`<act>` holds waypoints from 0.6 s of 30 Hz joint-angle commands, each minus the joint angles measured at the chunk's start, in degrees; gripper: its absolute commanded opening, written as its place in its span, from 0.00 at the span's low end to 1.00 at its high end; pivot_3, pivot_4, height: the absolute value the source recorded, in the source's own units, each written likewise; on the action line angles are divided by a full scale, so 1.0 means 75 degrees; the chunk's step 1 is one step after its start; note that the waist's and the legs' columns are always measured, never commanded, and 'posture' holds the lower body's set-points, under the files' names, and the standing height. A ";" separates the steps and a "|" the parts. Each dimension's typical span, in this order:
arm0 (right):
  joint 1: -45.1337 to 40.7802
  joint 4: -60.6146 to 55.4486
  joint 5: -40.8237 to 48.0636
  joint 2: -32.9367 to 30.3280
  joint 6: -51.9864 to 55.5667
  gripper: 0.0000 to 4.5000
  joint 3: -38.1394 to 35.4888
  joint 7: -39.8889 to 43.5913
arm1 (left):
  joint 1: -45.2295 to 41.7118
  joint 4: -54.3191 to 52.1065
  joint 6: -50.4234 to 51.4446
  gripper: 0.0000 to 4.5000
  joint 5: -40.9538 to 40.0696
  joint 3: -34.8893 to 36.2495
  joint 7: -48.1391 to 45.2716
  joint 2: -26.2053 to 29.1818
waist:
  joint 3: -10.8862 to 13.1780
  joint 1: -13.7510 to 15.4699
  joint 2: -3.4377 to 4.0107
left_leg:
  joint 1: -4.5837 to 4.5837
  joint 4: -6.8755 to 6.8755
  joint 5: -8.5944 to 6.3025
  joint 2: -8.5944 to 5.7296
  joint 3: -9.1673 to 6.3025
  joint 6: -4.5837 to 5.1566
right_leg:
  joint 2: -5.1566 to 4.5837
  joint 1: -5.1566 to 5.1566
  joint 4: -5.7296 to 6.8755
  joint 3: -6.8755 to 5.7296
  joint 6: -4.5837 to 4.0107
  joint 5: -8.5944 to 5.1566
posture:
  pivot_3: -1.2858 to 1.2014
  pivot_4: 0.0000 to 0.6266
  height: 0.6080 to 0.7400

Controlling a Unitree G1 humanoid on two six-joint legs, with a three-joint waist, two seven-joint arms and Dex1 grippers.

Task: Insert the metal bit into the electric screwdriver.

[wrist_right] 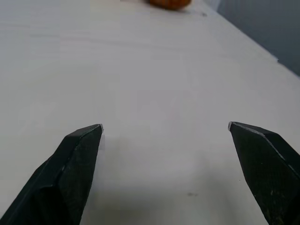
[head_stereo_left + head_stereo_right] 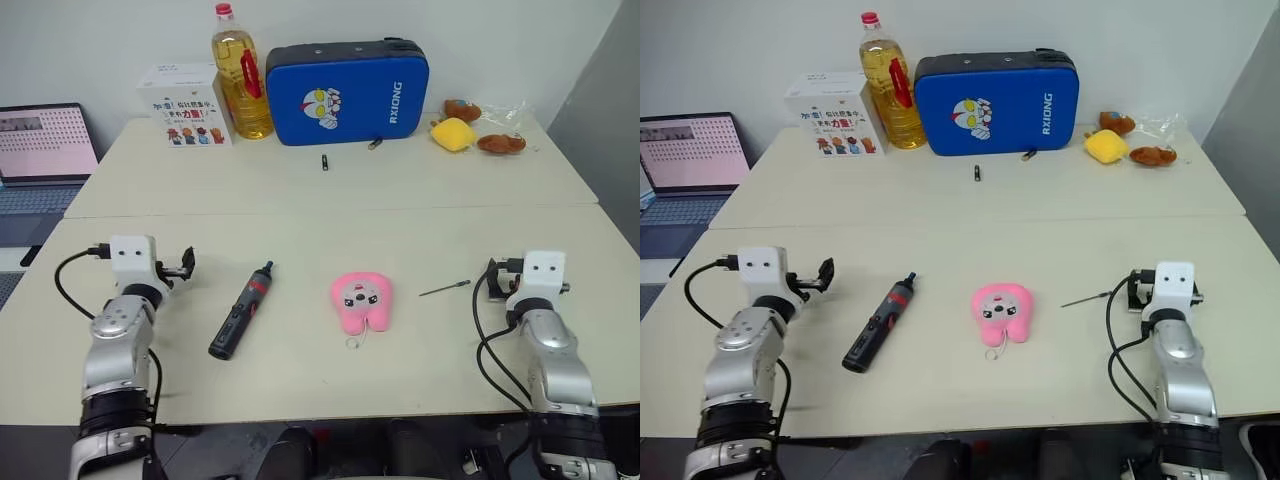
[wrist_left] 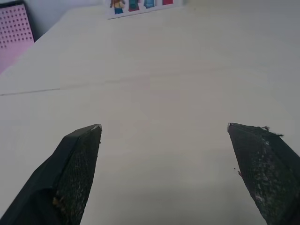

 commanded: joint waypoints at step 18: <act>-0.1800 -0.1407 0.2526 -0.1464 0.2760 1.00 0.3537 0.5428 | 0.0289 -0.4957 0.3190 0.99 -0.3010 -0.2008 -0.5754 0.2977 | 0.0146 0.0009 -0.0014 | -0.0005 -0.0010 -0.0003 0.0016 0.0035 0.0005 | 0.0007 -0.0010 -0.0030 0.0046 -0.0014 0.0002 | 0.52 0.24 1.00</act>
